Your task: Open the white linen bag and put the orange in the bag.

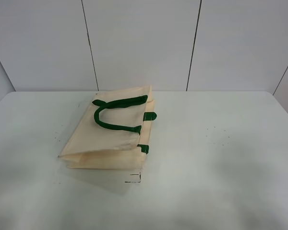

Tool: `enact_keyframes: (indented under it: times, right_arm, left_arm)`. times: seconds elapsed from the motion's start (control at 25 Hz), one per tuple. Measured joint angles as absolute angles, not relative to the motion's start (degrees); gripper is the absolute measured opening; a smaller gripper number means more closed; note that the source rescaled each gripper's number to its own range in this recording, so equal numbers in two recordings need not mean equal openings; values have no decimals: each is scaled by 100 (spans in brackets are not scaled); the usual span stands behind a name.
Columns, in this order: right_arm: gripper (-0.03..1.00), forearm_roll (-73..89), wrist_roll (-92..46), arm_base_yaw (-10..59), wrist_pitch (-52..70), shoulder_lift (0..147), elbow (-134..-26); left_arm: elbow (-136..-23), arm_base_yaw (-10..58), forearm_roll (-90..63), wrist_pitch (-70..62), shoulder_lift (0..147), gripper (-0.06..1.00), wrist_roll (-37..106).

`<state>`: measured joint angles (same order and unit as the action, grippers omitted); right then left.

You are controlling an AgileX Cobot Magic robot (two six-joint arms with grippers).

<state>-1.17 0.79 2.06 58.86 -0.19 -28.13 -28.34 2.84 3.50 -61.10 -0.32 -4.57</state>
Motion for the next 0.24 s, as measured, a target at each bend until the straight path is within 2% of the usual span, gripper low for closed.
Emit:
enact_keyframes:
  times: [0.24]
  right_arm:
    - [100,-117,79,206,5886,-19,-2813]
  left_arm:
    - [-2827,284,345,-6110,-32,91,-457]
